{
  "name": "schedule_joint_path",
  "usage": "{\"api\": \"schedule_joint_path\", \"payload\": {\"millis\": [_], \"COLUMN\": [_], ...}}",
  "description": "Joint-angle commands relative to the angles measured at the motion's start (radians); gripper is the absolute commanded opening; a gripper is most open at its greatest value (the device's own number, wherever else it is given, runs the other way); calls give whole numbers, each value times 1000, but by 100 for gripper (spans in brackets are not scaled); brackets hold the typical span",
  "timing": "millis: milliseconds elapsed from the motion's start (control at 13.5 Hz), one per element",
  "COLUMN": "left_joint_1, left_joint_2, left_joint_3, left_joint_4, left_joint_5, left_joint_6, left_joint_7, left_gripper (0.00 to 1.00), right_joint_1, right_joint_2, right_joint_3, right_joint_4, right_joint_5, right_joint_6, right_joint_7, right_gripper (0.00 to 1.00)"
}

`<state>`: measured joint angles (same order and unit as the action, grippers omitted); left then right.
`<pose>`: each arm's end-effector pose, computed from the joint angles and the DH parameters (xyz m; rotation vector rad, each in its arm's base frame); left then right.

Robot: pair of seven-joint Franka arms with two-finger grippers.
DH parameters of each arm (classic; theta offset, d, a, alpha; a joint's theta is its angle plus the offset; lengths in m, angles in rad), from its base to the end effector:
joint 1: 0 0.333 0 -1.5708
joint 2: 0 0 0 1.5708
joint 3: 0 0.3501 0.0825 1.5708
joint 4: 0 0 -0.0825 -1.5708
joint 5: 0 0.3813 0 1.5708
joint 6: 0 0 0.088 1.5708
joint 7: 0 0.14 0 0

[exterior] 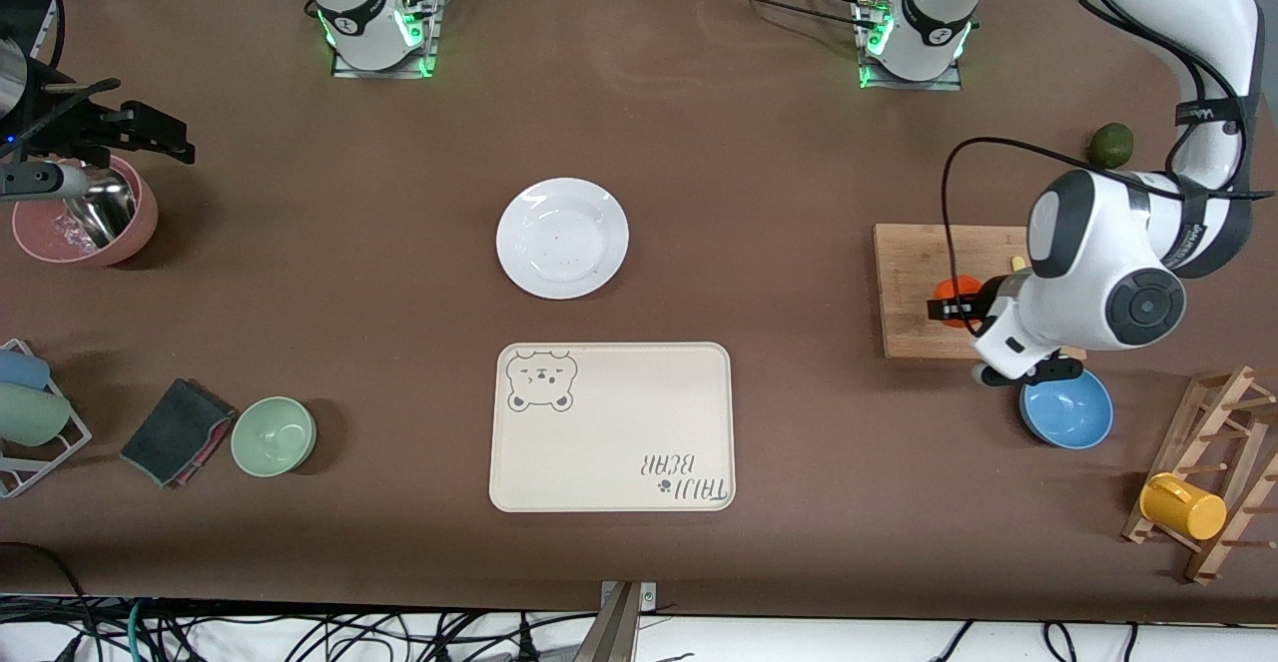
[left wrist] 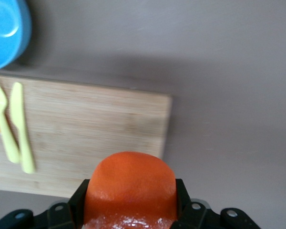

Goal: Place orange and plate with both arms
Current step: 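Carry the orange with the left gripper onto the white plate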

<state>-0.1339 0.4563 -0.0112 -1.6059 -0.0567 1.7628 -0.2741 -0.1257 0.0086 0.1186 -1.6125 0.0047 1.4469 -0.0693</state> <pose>0.6387 -0.0994 0.3442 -3.0918 -0.2302 0.4765 0.5329 -0.0033 0.5925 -3.1159 -0.0973 0.2716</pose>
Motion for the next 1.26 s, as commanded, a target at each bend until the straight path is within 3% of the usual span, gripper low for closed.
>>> {"api": "schedule_joint_path", "payload": {"millis": [0, 297, 520, 669, 966, 1115, 1189], "left_joint_1": [-87, -319, -498, -591, -740, -747, -750], "left_joint_2": [22, 74, 226, 298, 399, 429, 441], "left_joint_3": [-41, -44, -44, -44, -38, -36, -36], "left_joint_4": [56, 162, 291, 316, 319, 319, 319], "left_joint_5": [-92, -216, -247, -249, -241, -236, -235], "left_joint_6": [-26, 7, 201, 338, 486, 503, 507], "left_joint_7": [-185, -446, -698, -773, -892, -886, -883], "left_gripper": [5, 5, 5, 5, 6, 19, 45], "right_joint_1": [0, 1, 4, 6, 1, 1, 1], "right_joint_2": [10, 10, 10, 10, 10, 10, 10], "right_joint_3": [1, 1, 1, 4, 3, 3, 3], "right_joint_4": [26, 26, 28, 28, 28, 28, 28], "right_joint_5": [14, 14, 14, 14, 14, 14, 14], "right_joint_6": [-11, -8, -8, -8, -8, -8, -8], "right_joint_7": [11, 11, 13, 16, 13, 13, 14], "right_gripper": [100, 100, 100, 100, 100, 100, 100]}}
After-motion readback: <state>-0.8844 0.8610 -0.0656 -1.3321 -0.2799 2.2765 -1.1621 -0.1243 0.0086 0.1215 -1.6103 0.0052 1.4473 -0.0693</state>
